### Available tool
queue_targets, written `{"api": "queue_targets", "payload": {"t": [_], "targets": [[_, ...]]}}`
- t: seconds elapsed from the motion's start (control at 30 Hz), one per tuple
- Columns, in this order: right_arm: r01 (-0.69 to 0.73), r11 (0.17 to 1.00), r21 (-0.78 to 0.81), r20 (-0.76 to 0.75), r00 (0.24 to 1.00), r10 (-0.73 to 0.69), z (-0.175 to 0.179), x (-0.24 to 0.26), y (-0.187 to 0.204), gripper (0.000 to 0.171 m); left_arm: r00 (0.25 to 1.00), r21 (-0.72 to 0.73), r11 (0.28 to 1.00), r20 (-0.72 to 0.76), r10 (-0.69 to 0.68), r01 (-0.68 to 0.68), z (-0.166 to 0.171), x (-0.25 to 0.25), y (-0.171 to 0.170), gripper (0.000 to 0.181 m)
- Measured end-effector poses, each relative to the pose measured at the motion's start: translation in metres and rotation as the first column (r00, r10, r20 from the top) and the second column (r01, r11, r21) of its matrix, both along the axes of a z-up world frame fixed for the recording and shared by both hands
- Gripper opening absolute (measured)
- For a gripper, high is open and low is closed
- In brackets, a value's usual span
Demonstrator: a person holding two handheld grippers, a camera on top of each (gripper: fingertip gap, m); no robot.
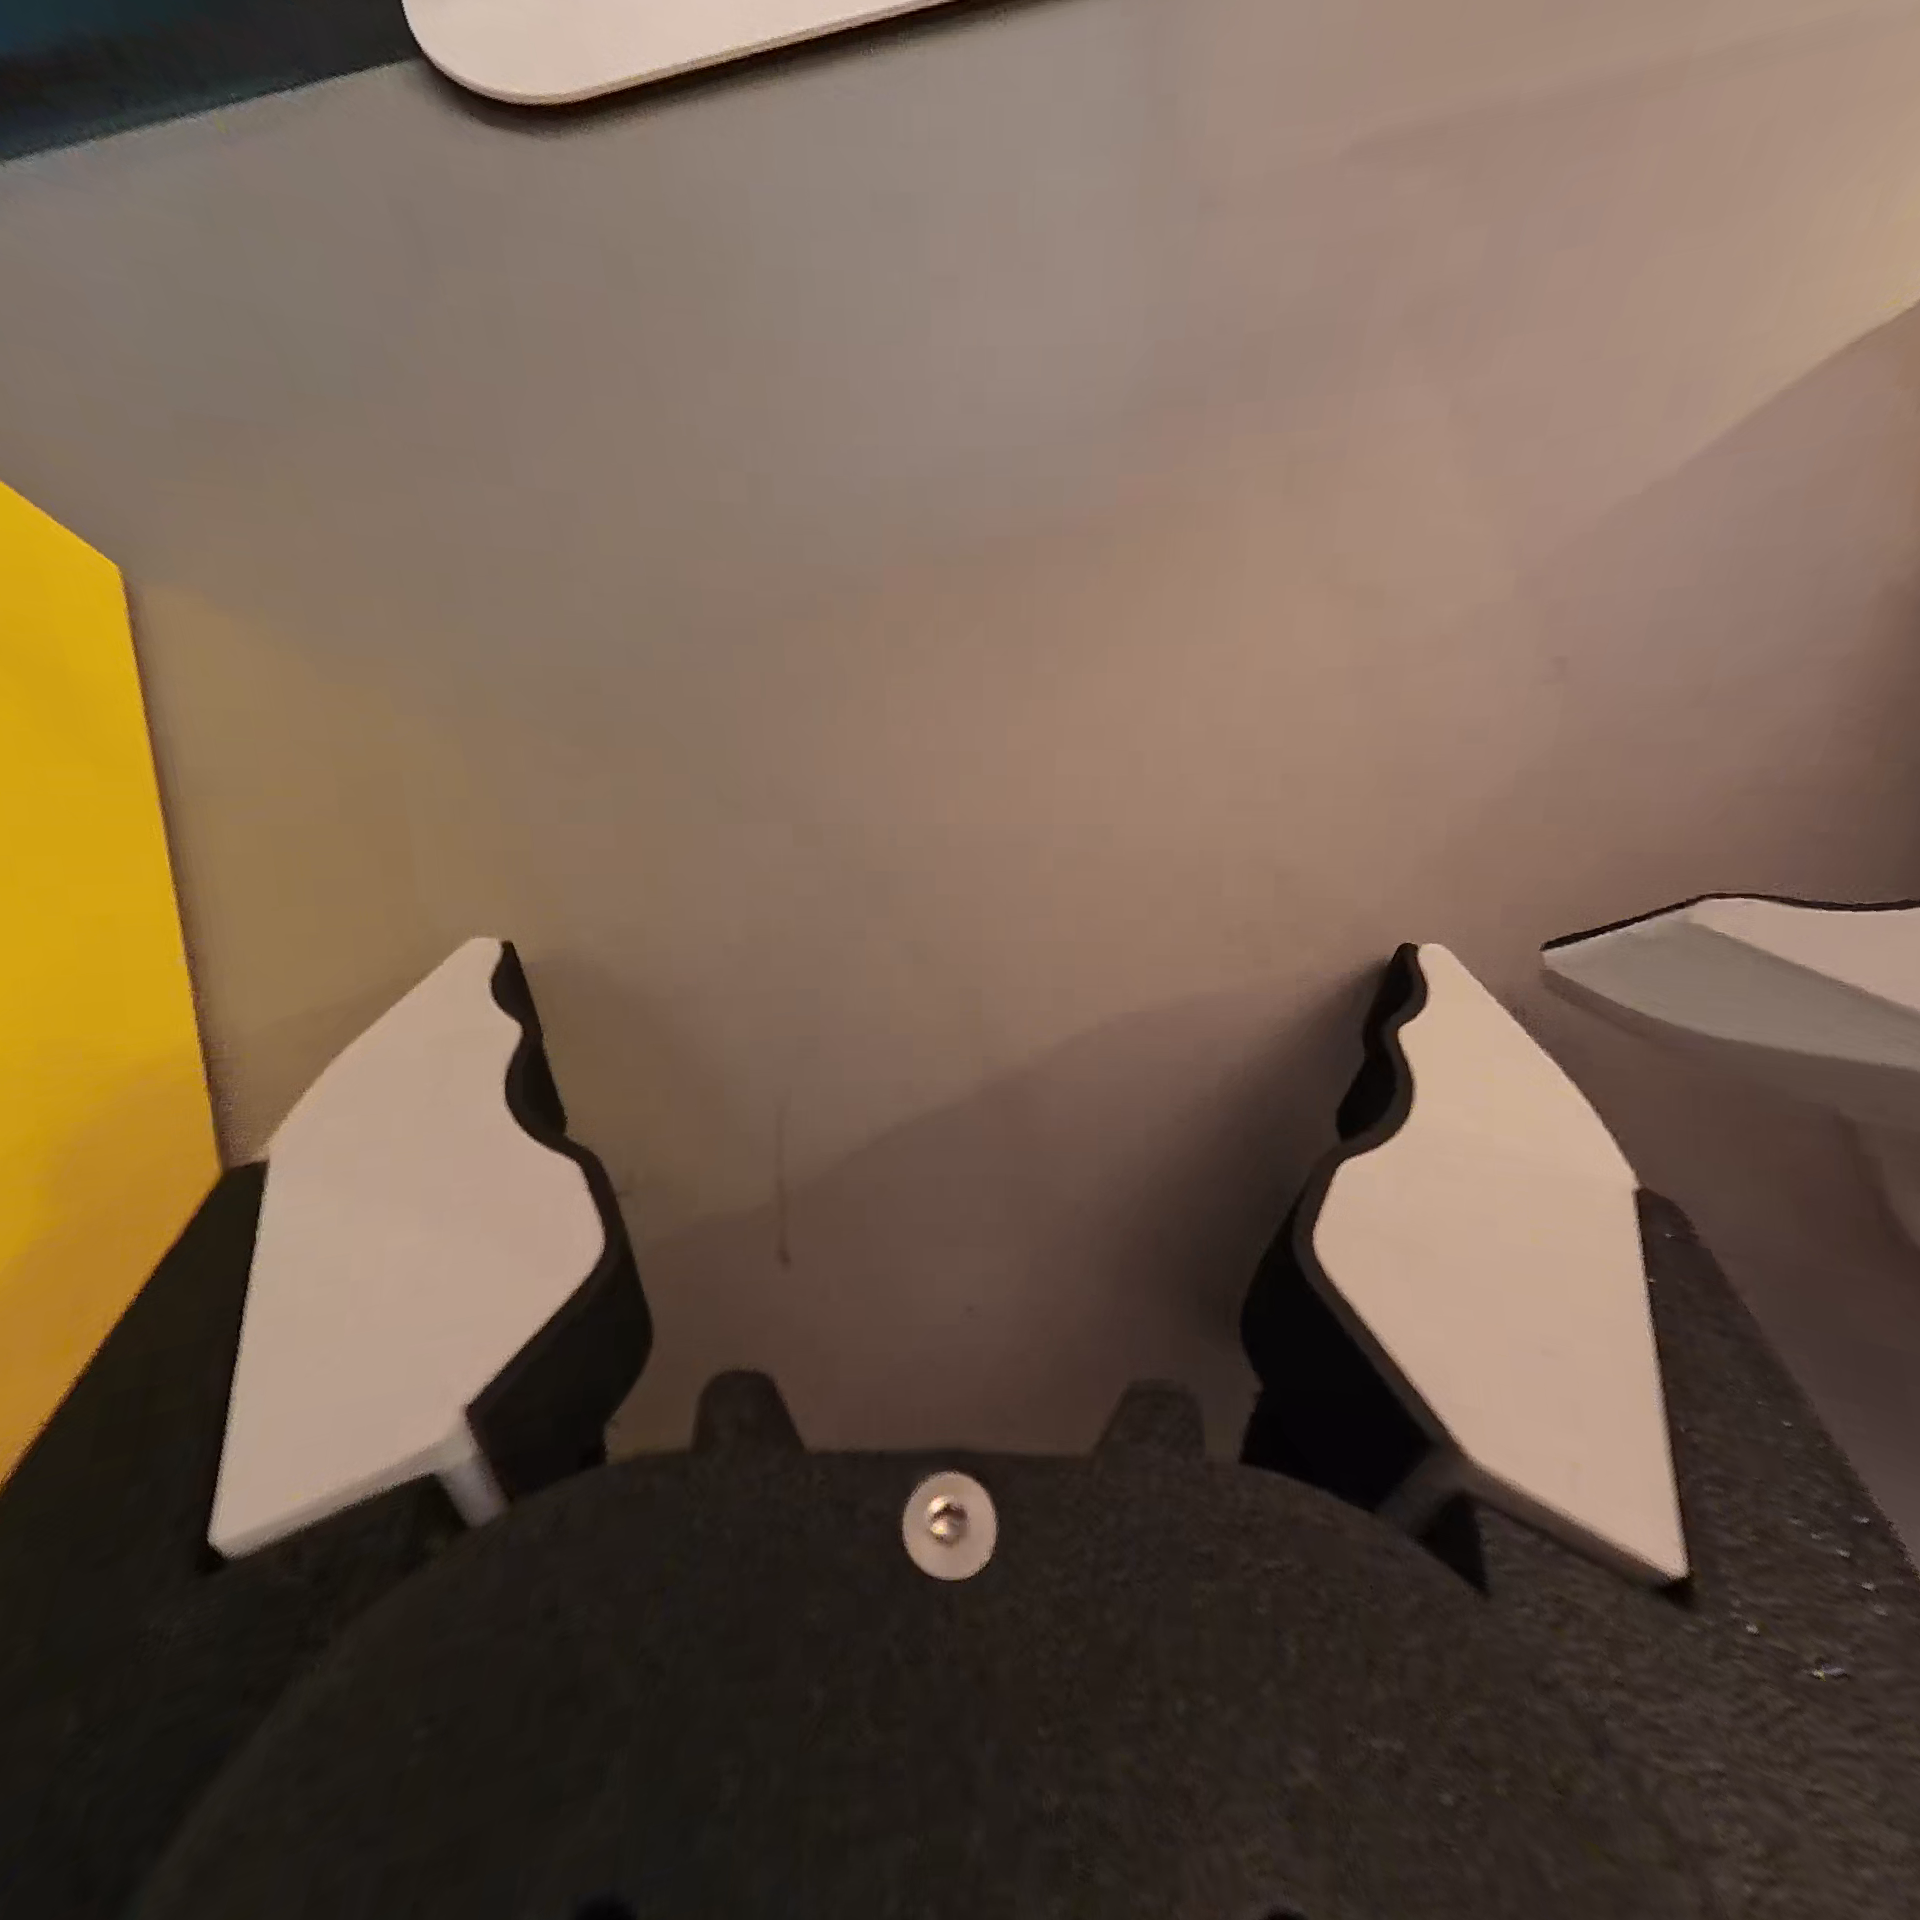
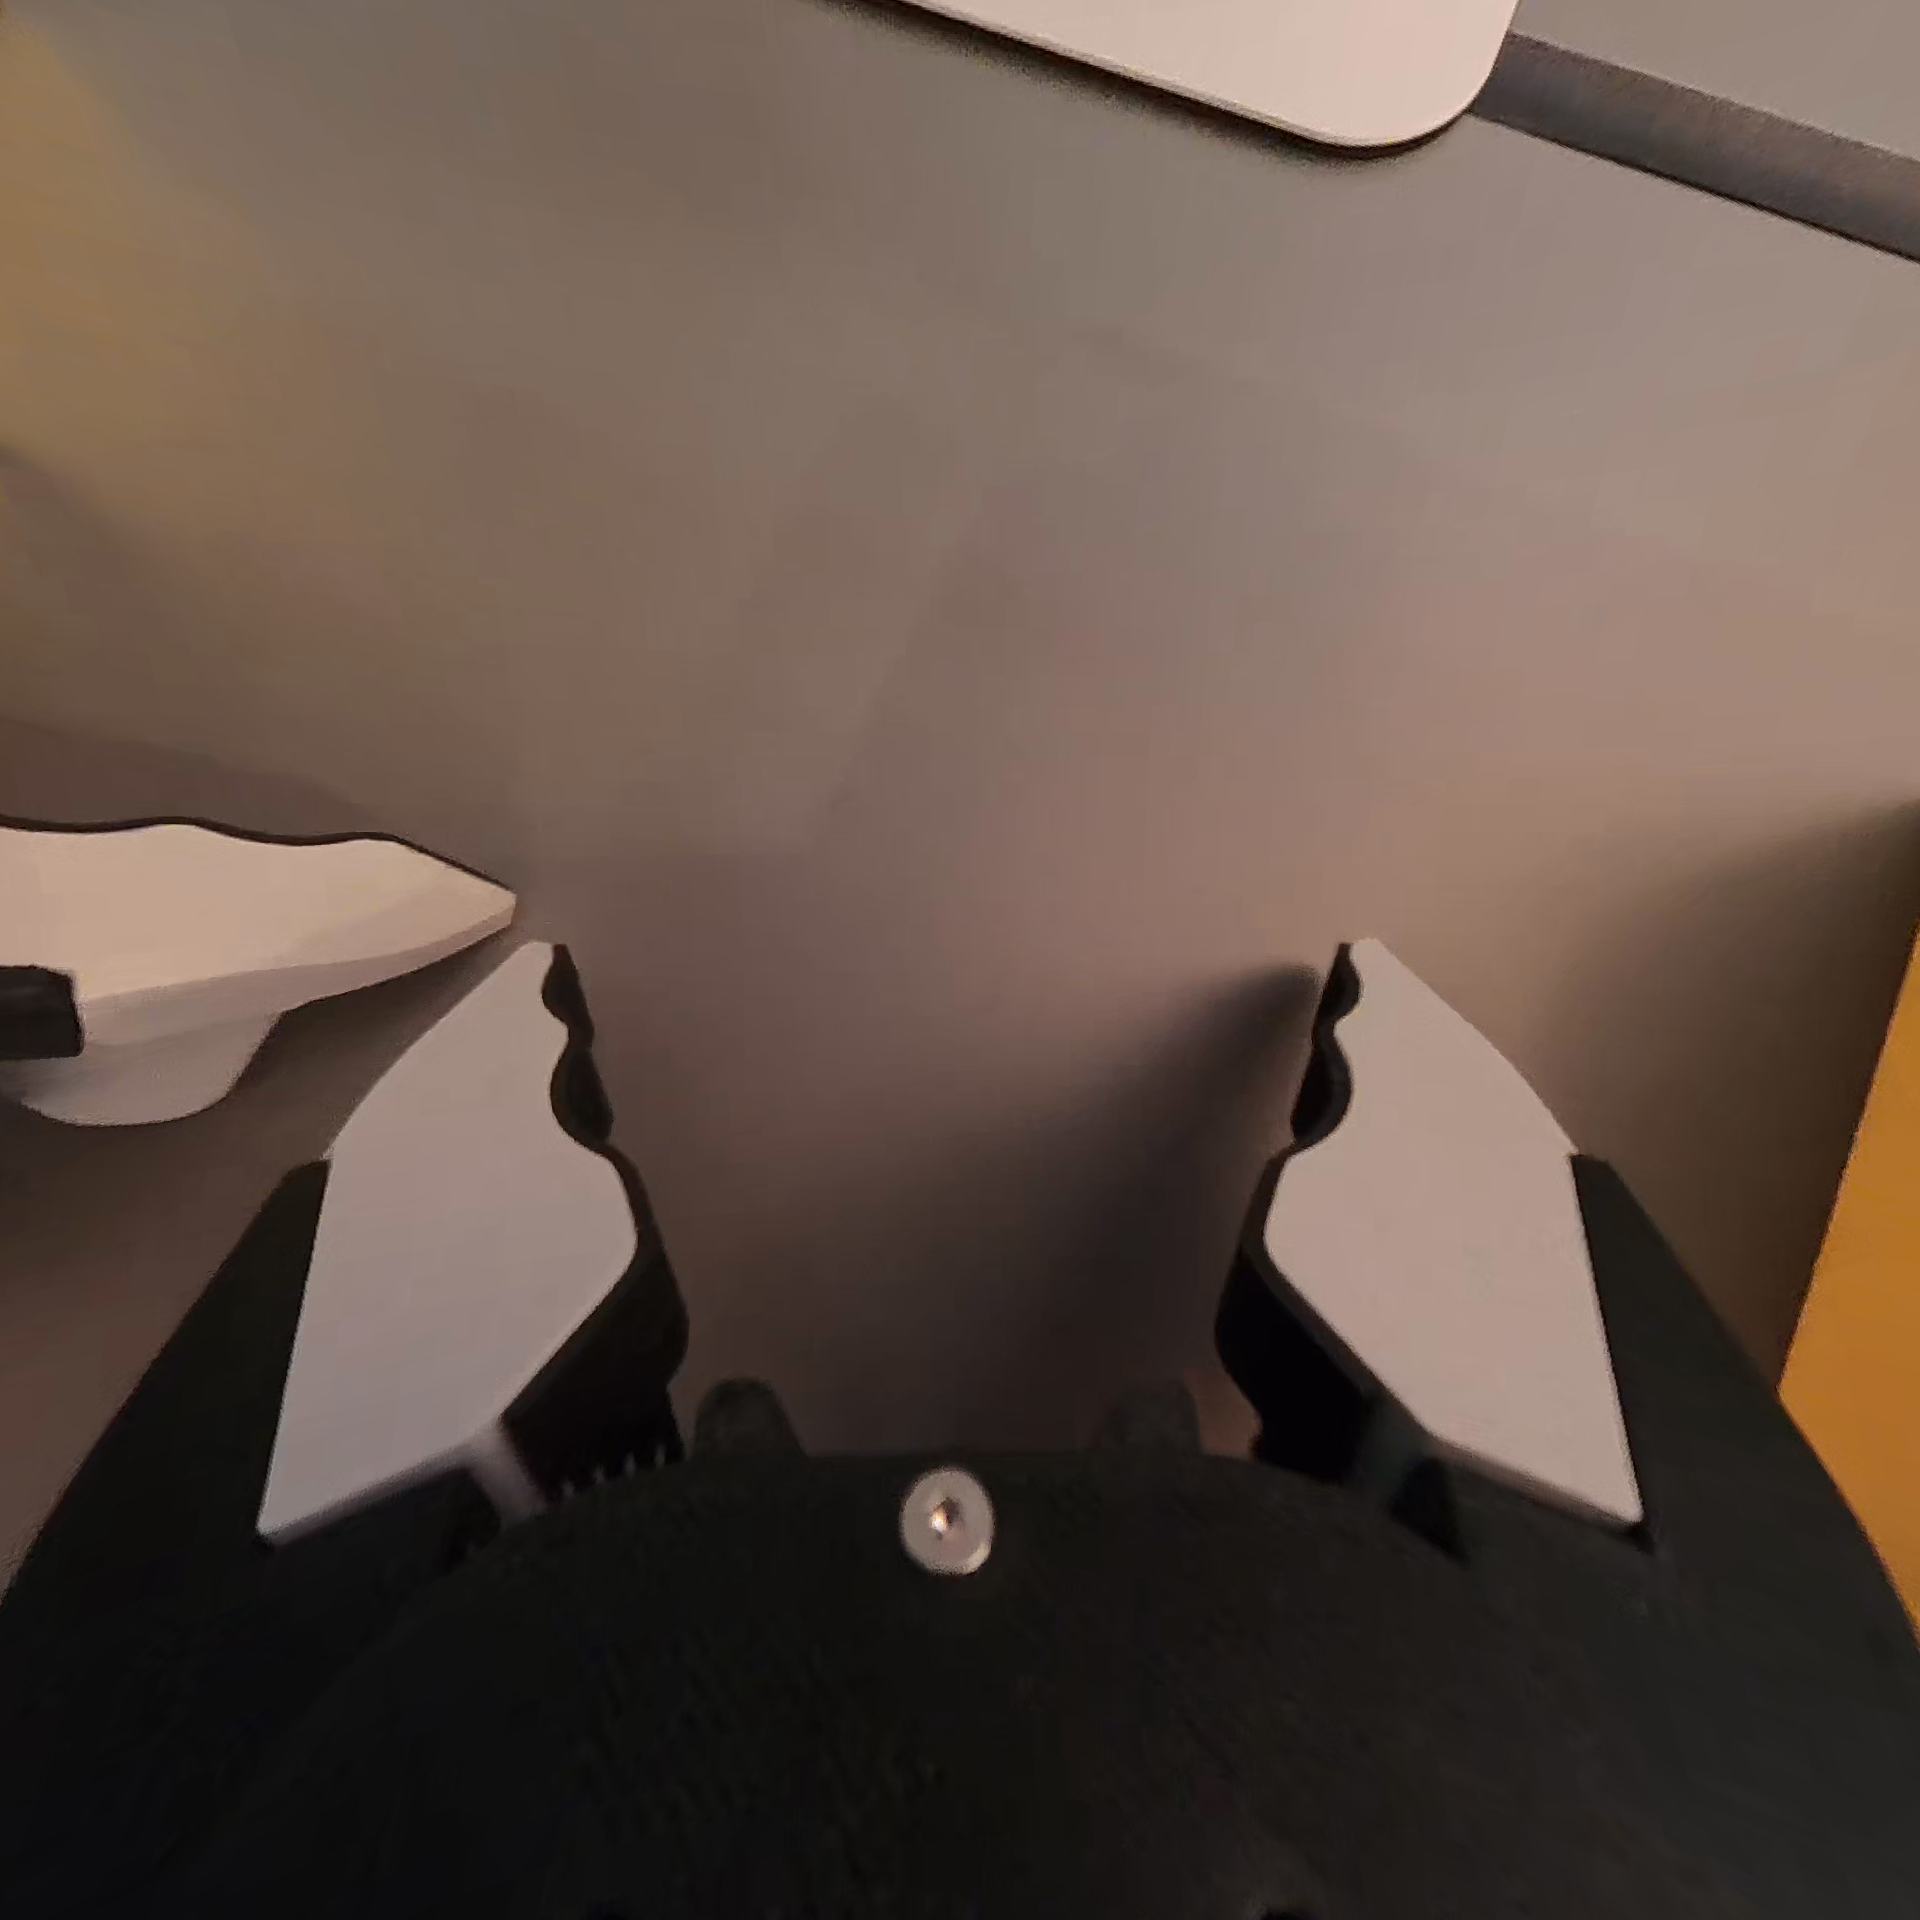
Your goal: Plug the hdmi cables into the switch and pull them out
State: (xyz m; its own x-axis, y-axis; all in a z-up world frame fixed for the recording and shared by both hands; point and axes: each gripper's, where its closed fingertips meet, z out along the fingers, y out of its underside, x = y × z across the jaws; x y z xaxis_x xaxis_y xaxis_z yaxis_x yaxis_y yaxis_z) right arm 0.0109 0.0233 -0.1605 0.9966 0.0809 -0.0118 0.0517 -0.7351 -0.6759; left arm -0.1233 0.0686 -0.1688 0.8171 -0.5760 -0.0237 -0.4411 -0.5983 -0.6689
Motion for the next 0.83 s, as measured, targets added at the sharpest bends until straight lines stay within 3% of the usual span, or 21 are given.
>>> {"api": "queue_targets", "payload": {"t": [0.83], "targets": [[0.167, 0.985, 0.030, 0.003, 0.986, -0.168, -0.007, 0.018, 0.009, 0.135, 0.995, -0.008, 0.995, 0.010, 0.102, -0.102, -0.001, 0.003, 0.006, 0.145]]}}
